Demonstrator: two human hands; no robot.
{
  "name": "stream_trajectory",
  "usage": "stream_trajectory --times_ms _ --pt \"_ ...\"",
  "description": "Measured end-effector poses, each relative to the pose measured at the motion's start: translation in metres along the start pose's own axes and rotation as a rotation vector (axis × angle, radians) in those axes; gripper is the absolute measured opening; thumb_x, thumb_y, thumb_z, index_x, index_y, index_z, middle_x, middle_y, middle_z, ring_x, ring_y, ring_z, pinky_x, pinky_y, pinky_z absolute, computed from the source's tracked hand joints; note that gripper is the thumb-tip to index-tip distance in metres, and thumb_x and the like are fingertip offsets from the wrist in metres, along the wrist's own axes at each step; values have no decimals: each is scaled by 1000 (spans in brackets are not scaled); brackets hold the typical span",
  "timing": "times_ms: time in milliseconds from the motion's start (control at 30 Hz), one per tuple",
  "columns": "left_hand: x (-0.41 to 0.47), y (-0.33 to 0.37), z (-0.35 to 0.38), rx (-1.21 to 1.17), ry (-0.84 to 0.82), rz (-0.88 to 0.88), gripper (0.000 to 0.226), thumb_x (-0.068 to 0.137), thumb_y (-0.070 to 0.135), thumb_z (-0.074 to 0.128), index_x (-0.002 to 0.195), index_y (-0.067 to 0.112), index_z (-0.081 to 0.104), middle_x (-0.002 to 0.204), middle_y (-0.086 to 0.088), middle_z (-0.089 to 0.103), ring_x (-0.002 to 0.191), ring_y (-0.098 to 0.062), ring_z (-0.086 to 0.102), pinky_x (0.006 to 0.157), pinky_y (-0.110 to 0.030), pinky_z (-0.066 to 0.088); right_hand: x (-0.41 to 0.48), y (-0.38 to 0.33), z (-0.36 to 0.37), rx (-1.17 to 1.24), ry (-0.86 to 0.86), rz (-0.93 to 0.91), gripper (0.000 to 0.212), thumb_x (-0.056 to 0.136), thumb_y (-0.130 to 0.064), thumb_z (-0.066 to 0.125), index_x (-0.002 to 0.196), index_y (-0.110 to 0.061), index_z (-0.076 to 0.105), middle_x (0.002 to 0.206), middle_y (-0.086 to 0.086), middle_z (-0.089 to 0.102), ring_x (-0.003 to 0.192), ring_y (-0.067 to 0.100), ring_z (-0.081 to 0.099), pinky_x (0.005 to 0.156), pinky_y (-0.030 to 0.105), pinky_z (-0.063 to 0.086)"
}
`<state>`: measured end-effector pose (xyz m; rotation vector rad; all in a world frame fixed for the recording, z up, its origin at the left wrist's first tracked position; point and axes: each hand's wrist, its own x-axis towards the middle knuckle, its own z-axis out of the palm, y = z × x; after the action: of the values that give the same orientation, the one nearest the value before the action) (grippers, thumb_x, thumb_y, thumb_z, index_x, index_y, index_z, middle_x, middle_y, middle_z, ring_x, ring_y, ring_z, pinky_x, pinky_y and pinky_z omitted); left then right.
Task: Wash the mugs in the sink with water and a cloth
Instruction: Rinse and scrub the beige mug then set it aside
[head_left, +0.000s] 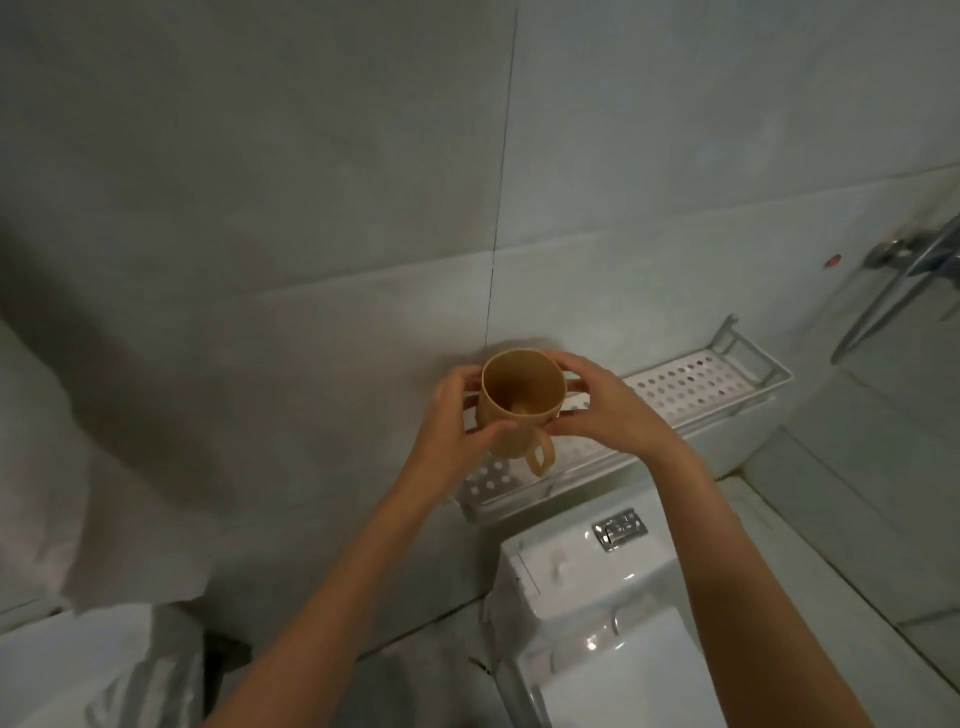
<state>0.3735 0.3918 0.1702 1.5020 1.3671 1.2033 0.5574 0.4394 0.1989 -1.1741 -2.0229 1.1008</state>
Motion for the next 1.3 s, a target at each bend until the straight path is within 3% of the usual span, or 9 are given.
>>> stream_trajectory --times_ms 167,333,533,700,900,1100,1233,1300 --pt "1 -18 -2 99 82 -52 53 77 17 74 122 16 45 124 2 51 109 -10 50 78 -10 43 20 21 13 -25 -76 -17 71 70 -7 80 131 -21 46 126 -5 53 114 13 52 93 23 46" --pt "-5 -35 -6 163 125 -94 52 76 18 75 121 17 47 121 1 54 109 -15 53 88 -30 47 27 25 28 6 -102 -21 71 70 -5 80 128 -24 45 120 -11 51 110 10 51 83 13 45" --pt "-9 -42 -6 235 160 -80 48 78 25 73 116 24 44 118 5 52 102 -10 53 78 -18 46 27 32 31 125 -100 -8 68 70 -1 79 122 -27 43 119 -9 53 113 16 53 84 21 52" --pt "-16 -43 0 216 186 -69 47 81 26 70 119 29 42 120 9 50 105 -7 51 77 -10 41 26 34 34 110 -103 11 63 73 -7 77 122 -25 42 125 -4 51 111 14 52 79 16 51" --pt "-24 -46 12 303 271 -88 52 87 31 61 133 19 42 131 0 48 115 -14 50 87 -24 43 21 41 37 167 -97 59 65 73 -10 78 125 -20 40 122 -2 52 107 13 55 77 14 52" --pt "-44 -46 15 322 401 -183 39 94 18 52 131 10 44 133 -7 47 114 -17 51 90 -30 48 13 46 51 133 22 87 63 77 -13 75 129 -13 38 127 2 50 109 14 54 74 8 49" --pt "-81 -46 7 249 450 -162 34 93 4 50 126 13 47 124 -2 52 105 -11 54 84 -17 46 10 41 49 68 0 110 74 76 -14 77 135 -14 33 136 8 46 119 22 50 94 32 49" --pt "-102 -44 -1 187 479 -181 32 92 0 49 114 22 51 113 4 58 95 -6 58 78 -8 45 3 35 42 48 76 152 73 79 -6 72 139 -13 31 138 10 43 122 25 48 98 36 46"
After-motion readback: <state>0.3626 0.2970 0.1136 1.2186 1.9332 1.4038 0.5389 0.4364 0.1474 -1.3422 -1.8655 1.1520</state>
